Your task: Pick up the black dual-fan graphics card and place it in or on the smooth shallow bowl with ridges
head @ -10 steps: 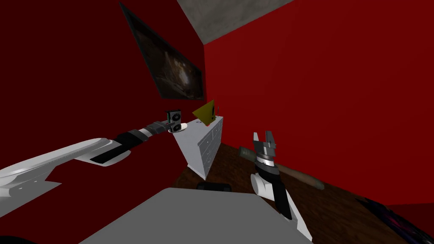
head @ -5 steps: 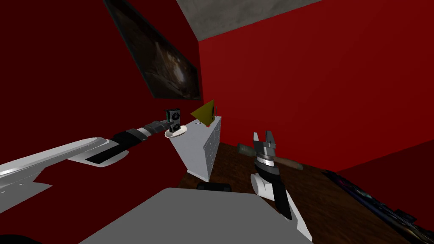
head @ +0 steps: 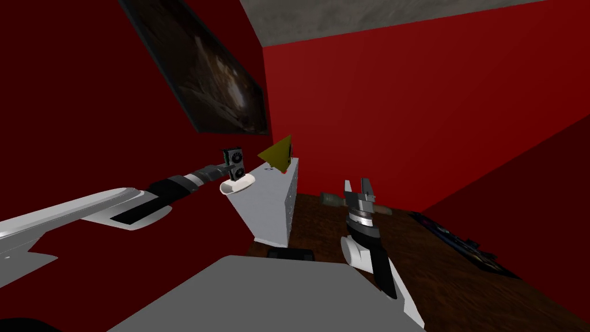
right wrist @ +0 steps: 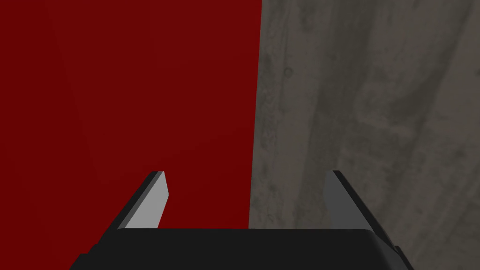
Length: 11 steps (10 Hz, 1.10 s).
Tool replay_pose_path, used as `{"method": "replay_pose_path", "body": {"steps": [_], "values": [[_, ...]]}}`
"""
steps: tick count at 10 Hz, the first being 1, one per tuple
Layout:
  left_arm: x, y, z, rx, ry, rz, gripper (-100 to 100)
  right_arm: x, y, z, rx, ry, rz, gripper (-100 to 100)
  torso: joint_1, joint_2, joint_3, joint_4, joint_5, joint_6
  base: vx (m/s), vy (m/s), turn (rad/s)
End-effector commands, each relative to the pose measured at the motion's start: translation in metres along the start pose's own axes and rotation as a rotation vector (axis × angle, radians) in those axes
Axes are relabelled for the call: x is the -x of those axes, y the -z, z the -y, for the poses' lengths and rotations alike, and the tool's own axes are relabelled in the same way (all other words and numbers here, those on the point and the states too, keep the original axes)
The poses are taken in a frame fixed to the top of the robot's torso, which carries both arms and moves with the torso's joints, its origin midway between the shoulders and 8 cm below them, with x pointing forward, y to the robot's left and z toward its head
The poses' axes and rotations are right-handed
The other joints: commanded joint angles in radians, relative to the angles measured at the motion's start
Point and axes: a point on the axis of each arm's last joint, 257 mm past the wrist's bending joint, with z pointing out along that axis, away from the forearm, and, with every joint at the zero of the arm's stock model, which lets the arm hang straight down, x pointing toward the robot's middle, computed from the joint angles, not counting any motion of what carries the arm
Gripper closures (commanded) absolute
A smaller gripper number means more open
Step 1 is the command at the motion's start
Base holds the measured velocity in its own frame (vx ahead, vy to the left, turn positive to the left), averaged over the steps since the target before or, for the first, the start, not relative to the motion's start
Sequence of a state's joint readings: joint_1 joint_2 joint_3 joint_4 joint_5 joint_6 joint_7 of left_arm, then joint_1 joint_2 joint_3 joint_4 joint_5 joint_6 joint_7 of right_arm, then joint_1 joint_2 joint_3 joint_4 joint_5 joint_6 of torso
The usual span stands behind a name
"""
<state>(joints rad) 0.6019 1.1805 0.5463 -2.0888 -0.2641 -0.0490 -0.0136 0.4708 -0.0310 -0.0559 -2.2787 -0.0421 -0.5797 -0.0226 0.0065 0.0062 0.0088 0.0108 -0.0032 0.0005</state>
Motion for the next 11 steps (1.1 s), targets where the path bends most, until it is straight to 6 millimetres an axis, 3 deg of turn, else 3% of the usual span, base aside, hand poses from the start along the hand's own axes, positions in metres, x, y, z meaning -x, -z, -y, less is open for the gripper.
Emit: {"method": "replay_pose_path", "body": {"steps": [1, 2, 3, 7, 8, 9, 11], "values": [[0.001, 0.002, -0.001, 0.01, 0.029, -0.001, 100, 0.0, 0.0, 0.0, 0.0, 0.0, 0.0, 0, 0.0, 0.0, 0.0, 0.0, 0.0, 0.0, 0.027, 0.183, -0.176], [0.0, 0.001, 0.0, 0.005, 0.017, -0.001, 100, 0.0, 0.0, 0.0, 0.0, 0.0, 0.0, 0, -0.002, -0.001, 0.0, 0.0, -0.001, 0.0, 0.007, 0.072, -0.07], [0.0, 0.001, -0.001, 0.007, 0.02, -0.001, -100, 0.0, 0.0, 0.0, 0.0, 0.0, 0.0, 0, -0.009, 0.0, 0.0, 0.0, -0.002, -0.001, -0.003, 0.012, 0.002], [0.0, 0.001, -0.001, 0.007, 0.02, -0.001, -100, 0.0, 0.0, 0.0, 0.0, 0.0, 0.0, 0, -0.016, 0.001, 0.001, 0.001, -0.004, -0.001, 0.0, 0.002, 0.0], [0.0, 0.001, -0.001, 0.007, 0.02, -0.001, 0, 0.0, 0.0, 0.0, 0.0, 0.0, 0.0, 0, -0.016, 0.001, 0.001, 0.001, -0.004, -0.001, 0.0, 0.0, 0.0], [0.008, -0.002, 0.004, -0.002, 0.024, -0.005, -100, 0.0, 0.0, 0.0, 0.0, 0.0, 0.0, 0, -0.016, 0.001, 0.001, 0.001, -0.004, -0.001, 0.006, 0.002, 0.054], [0.015, -0.005, 0.009, -0.012, 0.029, -0.01, -100, 0.0, 0.0, 0.0, 0.0, 0.0, 0.0, 0, -0.017, 0.001, 0.001, 0.001, -0.005, -0.001, 0.001, -0.011, 0.035]]}}
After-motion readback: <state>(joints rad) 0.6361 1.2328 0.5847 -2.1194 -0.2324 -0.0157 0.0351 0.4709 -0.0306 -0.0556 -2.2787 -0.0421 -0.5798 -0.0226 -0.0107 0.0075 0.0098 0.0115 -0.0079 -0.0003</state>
